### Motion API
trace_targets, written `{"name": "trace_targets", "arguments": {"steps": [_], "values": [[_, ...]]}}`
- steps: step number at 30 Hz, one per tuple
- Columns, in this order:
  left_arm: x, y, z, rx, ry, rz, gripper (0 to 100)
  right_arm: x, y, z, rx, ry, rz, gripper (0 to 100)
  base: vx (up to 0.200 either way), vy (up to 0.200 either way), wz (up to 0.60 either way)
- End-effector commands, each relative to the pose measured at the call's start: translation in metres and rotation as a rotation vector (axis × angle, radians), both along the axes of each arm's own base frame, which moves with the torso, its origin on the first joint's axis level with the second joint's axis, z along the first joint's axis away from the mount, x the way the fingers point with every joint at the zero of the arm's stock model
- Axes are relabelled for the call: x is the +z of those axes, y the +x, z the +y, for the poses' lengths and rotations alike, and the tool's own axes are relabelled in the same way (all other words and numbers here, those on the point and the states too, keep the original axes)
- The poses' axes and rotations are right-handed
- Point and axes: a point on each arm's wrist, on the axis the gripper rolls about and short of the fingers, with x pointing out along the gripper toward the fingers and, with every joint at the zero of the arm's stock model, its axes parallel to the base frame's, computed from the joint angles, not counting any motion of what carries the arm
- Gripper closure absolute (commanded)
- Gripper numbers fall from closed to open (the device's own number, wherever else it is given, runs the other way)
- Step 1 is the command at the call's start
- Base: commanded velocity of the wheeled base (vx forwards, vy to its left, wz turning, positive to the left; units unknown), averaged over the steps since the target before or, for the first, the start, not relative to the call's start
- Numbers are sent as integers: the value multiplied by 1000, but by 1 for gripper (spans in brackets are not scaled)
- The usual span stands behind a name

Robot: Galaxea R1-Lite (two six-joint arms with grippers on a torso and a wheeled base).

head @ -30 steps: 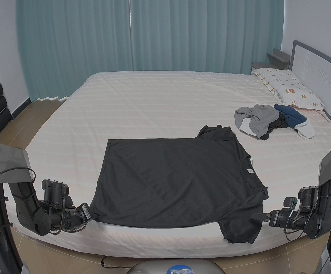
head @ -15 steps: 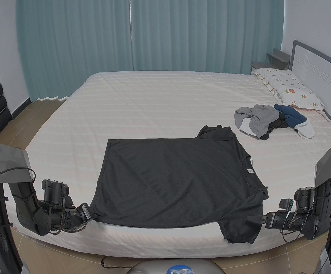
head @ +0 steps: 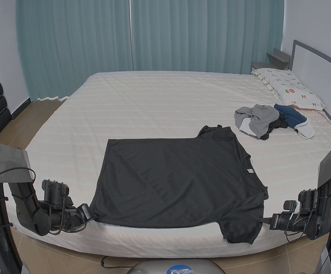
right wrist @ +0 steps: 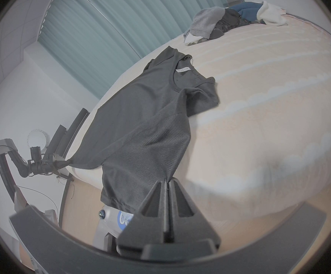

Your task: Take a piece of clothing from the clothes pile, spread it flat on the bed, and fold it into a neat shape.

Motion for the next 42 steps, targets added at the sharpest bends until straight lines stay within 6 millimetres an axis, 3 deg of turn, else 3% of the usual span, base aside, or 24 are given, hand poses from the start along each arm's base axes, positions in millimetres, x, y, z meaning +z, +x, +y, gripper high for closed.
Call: {"name": "trace_targets", "arguments": {"steps": [1,11,15,42], "values": [[0,0,0,-3,3,1,100,4,-6,-5,-16,-9,-2,100,0,0,0],[1,-7,0,-7,10,9,100,17,-25,-17,-53,-35,0,100,0,0,0],[7,-17,1,-25,24,4,100,16,-27,-20,-69,-35,21,100,0,0,0],[-2,-66,-11,-177,271,109,100,37,-56,-23,-65,-167,185,100,0,0,0]]}}
